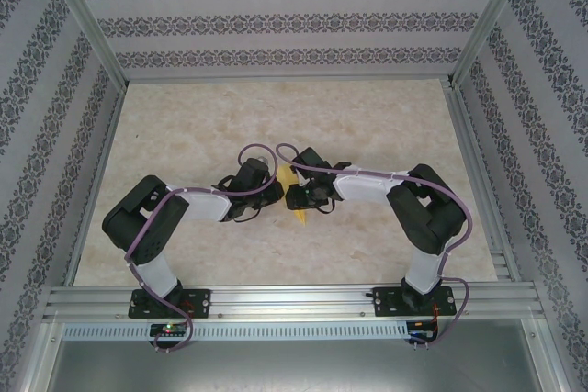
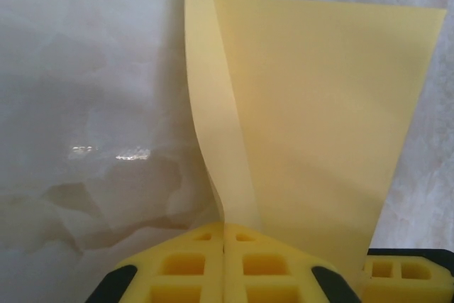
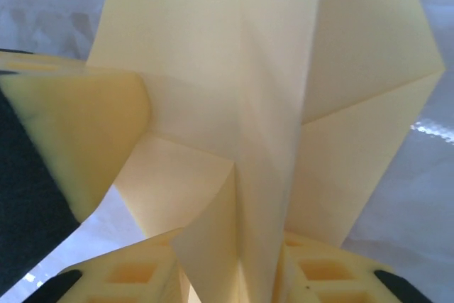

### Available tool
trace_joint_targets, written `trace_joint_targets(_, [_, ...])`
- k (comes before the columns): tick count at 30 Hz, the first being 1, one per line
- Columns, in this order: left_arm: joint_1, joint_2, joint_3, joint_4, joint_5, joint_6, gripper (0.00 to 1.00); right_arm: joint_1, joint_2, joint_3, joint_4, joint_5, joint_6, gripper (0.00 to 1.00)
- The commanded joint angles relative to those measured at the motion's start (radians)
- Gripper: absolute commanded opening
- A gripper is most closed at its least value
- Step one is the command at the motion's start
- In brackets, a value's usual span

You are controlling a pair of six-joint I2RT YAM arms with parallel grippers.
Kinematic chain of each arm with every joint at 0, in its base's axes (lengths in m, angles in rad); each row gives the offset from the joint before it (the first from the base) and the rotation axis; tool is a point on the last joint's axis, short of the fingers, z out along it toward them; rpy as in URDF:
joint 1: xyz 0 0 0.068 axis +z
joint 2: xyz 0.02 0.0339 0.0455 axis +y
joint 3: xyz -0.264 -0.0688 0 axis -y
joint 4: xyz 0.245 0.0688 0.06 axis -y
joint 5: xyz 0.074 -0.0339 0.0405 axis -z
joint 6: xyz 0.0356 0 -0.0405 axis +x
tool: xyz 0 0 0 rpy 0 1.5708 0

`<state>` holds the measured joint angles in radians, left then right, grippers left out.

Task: Fold a paper plane with a square sheet of paper (pick it up from the middle)
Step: Move a paper plane to the center of the table.

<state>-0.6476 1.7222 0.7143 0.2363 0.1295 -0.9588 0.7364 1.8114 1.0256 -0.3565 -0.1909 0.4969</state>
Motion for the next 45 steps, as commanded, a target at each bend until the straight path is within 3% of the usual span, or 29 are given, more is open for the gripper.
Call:
trace_joint_targets(1, [0.017,-0.042,0.015,-0.054,-0.003,0.003,0.13,0.014,0.005,0.026,-0.026,0.069,0.002,0.24])
trace_joint_targets(7, [0.029,-0.137,0.011,-0.172,-0.067,0.006,0.32,0.020,-0.036,0.036,-0.070,0.142,0.005,0.09])
trace_joint_targets(12, [0.030,-0.210,0.015,-0.320,-0.175,-0.005,0.52,0.019,-0.100,0.030,-0.115,0.290,-0.007,0.08])
trace_joint_targets(16, [0.031,-0.238,0.019,-0.406,-0.241,-0.008,0.62,0.018,-0.084,0.026,-0.108,0.356,-0.002,0.08])
trace_joint_targets(30, [0.030,-0.256,0.023,-0.464,-0.296,0.008,0.86,0.037,0.004,0.041,-0.042,0.381,0.024,0.17])
trace_joint_targets(39, [0.031,-0.266,0.037,-0.517,-0.331,0.017,1.00,0.052,0.038,0.033,-0.027,0.406,0.045,0.13])
trace_joint_targets(45, [0.030,-0.274,0.051,-0.575,-0.366,0.020,1.00,0.054,0.001,0.070,-0.049,0.453,0.037,0.08])
